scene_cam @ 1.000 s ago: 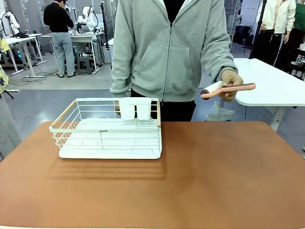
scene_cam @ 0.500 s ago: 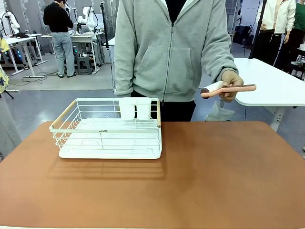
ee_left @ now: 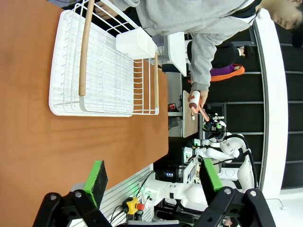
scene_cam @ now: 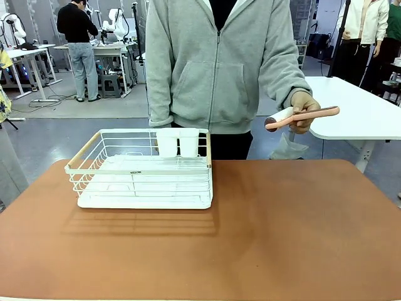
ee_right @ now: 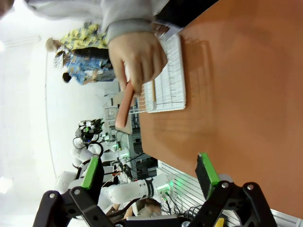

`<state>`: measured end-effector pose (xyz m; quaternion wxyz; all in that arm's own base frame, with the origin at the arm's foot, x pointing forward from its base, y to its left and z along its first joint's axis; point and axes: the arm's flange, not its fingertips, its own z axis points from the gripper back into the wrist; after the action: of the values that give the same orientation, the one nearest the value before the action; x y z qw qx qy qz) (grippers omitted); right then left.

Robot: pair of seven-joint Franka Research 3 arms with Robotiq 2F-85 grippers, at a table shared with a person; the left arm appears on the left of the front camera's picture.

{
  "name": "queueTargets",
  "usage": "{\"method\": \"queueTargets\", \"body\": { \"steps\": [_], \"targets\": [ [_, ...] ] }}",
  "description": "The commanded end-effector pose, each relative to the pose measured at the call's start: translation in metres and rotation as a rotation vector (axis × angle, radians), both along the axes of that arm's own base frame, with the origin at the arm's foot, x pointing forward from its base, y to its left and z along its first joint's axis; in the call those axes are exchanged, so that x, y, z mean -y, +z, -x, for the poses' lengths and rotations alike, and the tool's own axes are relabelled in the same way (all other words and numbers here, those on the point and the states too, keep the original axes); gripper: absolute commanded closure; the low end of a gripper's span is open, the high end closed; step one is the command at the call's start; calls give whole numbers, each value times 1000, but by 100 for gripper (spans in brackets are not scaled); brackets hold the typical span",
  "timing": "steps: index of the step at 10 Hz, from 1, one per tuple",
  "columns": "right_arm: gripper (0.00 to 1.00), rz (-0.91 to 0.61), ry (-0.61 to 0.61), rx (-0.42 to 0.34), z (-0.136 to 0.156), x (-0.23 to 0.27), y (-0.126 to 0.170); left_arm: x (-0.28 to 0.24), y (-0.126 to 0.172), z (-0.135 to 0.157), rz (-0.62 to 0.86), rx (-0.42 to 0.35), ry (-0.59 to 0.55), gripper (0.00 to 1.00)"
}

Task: Clean the table.
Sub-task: Pick up the Lint Roller when the human hands it over.

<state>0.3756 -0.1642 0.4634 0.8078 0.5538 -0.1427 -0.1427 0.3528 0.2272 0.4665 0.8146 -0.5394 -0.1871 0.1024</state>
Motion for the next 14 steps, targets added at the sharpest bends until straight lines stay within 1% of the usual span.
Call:
{"method": "queueTargets", "body": {
  "steps": [1, 2, 3, 5, 6, 7, 8, 9, 11, 12, 14],
  "targets": [
    [0, -5, -127, -160, -1, -43, 24, -2, 0, 1, 2, 10, 1, 0],
    [0, 48, -146, -221, 0, -75, 35, -2, 0, 1, 2, 10, 1, 0],
    [0, 82, -157, -291, -3, -106, 38, -2, 0, 1, 2, 10, 1, 0],
    [0, 105, -258, -343, -11, -149, 30, -2, 0, 1, 2, 10, 1, 0],
    [0, 97, -300, -328, -13, -162, 30, -2, 0, 1, 2, 10, 1, 0],
    [0, 106, -300, -296, -12, -175, 29, -2, 0, 1, 2, 10, 1, 0],
    [0, 116, -321, -239, -8, -187, 29, -2, 0, 1, 2, 10, 1, 0],
    [0, 116, -345, -207, -6, -194, 27, -2, 0, 1, 2, 10, 1, 0],
    [0, 83, -360, -195, -7, -202, 16, -2, 0, 1, 2, 10, 1, 0],
    [0, 81, -369, -159, -8, -206, 14, -2, 0, 1, 2, 10, 1, 0],
    [0, 89, -385, -139, -11, -208, 8, -2, 0, 1, 2, 10, 1, 0]
  ]
}}
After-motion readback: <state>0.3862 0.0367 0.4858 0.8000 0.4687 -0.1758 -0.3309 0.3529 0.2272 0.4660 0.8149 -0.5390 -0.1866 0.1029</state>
